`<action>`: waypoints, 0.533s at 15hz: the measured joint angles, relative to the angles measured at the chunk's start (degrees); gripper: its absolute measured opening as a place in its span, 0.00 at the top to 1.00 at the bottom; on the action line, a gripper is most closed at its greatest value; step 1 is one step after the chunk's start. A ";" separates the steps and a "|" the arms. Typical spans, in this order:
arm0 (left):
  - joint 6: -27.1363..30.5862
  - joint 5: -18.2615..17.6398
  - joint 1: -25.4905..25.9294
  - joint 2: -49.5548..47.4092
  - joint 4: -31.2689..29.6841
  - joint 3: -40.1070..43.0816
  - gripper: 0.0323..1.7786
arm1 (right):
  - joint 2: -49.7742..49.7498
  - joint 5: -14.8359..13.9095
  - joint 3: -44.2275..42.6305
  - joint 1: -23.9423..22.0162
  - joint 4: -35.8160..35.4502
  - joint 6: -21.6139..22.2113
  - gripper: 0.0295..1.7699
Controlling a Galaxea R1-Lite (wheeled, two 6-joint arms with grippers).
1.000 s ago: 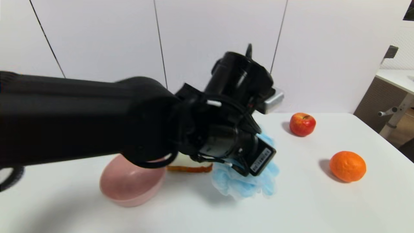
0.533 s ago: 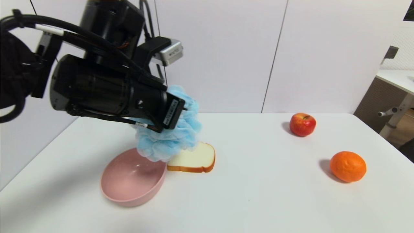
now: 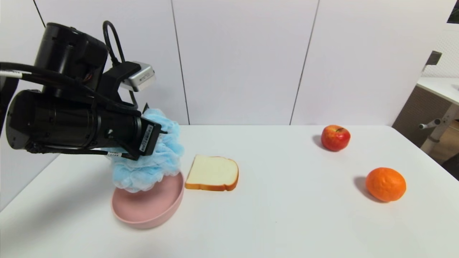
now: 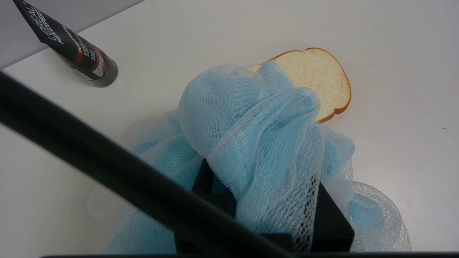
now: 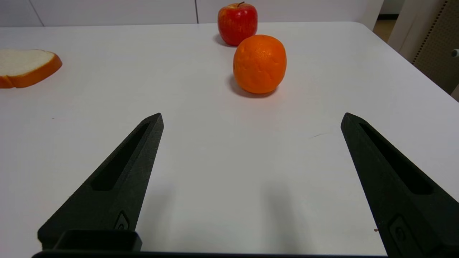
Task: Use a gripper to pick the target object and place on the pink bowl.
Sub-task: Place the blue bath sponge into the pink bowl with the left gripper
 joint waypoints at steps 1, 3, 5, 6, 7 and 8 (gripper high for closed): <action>-0.06 -0.07 0.10 -0.06 -2.39 1.93 0.83 | 0.00 -0.01 0.00 0.00 0.00 0.02 0.03; 0.00 -0.10 0.15 -0.13 -6.53 6.30 0.83 | 0.00 0.00 0.00 0.00 -0.02 0.02 0.03; -0.04 -0.10 0.12 -0.20 -10.50 10.08 0.83 | 0.00 -0.01 0.00 0.02 0.00 0.02 0.03; 0.00 -0.07 -0.05 -0.20 -11.89 11.43 0.83 | 0.00 0.00 0.00 0.02 0.00 0.02 0.03; 0.13 -0.07 -0.24 -0.20 -12.52 12.34 0.83 | 0.00 -0.01 0.00 0.00 0.00 0.02 0.03; 0.38 -0.10 -0.33 -0.20 -12.57 12.90 0.79 | 0.00 0.00 0.00 0.02 0.00 0.02 0.03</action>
